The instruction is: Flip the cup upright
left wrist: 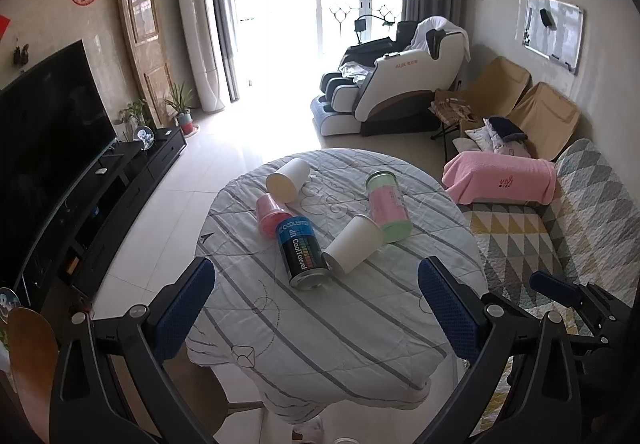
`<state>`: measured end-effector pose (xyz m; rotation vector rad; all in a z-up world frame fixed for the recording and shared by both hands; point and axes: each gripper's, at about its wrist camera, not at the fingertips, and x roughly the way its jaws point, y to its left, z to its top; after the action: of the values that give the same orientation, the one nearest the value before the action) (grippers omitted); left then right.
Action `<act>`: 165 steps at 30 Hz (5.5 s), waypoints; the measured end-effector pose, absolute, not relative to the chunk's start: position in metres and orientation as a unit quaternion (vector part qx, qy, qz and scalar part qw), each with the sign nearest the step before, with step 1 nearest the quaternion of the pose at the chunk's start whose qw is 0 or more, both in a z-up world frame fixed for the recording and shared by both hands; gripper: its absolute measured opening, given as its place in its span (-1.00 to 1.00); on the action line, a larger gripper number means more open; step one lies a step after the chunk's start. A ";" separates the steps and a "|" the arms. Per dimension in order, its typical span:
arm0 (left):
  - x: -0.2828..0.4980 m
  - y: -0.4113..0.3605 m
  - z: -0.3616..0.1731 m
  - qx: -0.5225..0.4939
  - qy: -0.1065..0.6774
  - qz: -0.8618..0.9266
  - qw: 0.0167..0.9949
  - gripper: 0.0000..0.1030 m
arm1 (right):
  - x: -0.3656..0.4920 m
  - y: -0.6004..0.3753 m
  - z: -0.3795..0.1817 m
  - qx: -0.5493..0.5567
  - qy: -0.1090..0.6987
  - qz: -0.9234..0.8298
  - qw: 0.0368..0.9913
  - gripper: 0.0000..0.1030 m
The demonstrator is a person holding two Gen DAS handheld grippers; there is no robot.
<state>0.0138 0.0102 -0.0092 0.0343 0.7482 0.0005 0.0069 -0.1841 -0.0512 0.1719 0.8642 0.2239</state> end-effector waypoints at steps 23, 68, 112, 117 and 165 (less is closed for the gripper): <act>0.015 0.013 -0.011 0.018 0.367 0.003 0.930 1.00 | 0.013 -0.189 -0.052 0.084 0.418 0.112 0.898 0.57; 0.325 0.105 -0.249 -0.019 0.620 0.002 0.785 0.92 | 0.235 -0.097 -0.168 0.088 0.530 0.075 0.840 0.57; 0.157 -0.078 -0.182 -0.020 0.570 -0.068 0.819 0.42 | 0.120 -0.241 -0.178 0.038 0.510 0.107 0.853 0.57; 0.162 -0.089 -0.218 -0.018 0.587 -0.079 0.805 0.43 | 0.110 -0.247 -0.203 0.039 0.522 0.112 0.844 0.57; 0.015 0.059 -0.194 -0.008 0.455 -0.017 0.890 0.89 | 0.019 -0.129 -0.221 0.066 0.416 0.114 0.900 0.57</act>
<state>0.0145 0.0595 -0.1944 -0.0175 0.9457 -0.0350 0.0192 -0.1289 -0.2208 0.1356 0.8599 0.2354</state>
